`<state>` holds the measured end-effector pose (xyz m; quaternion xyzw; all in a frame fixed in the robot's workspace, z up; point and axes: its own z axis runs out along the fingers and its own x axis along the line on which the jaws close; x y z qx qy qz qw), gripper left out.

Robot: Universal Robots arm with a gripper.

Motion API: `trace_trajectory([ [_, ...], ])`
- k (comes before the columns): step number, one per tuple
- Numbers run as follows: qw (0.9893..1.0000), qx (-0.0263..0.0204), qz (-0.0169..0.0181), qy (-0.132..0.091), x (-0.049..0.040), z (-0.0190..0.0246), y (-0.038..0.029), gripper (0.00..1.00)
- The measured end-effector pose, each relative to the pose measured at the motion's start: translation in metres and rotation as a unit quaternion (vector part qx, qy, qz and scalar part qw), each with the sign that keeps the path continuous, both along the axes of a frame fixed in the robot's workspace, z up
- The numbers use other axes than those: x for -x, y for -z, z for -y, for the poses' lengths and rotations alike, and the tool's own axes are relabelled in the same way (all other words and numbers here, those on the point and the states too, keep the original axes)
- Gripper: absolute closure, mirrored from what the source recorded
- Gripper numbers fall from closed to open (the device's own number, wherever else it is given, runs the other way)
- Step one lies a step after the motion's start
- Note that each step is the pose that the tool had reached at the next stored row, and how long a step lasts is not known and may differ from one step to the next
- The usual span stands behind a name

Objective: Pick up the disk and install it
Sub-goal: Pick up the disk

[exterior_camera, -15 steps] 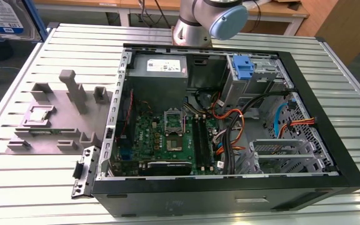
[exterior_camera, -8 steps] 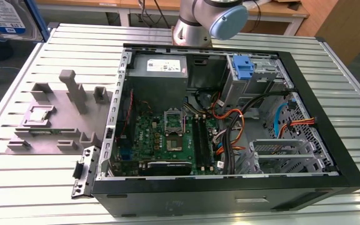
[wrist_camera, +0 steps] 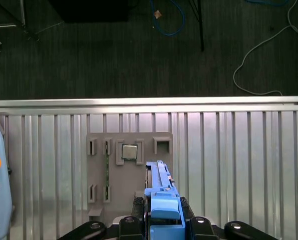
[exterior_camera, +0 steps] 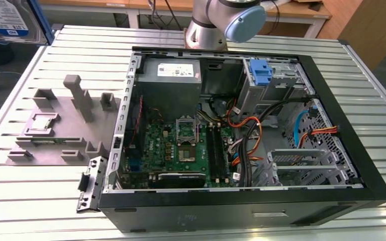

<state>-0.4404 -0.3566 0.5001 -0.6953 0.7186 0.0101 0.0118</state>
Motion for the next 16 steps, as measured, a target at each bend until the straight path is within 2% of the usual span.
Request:
trace_trajectory([
  [16,1.0000,0.0000,0.0000,0.000,-0.0039,0.0000,0.0000,0.64],
])
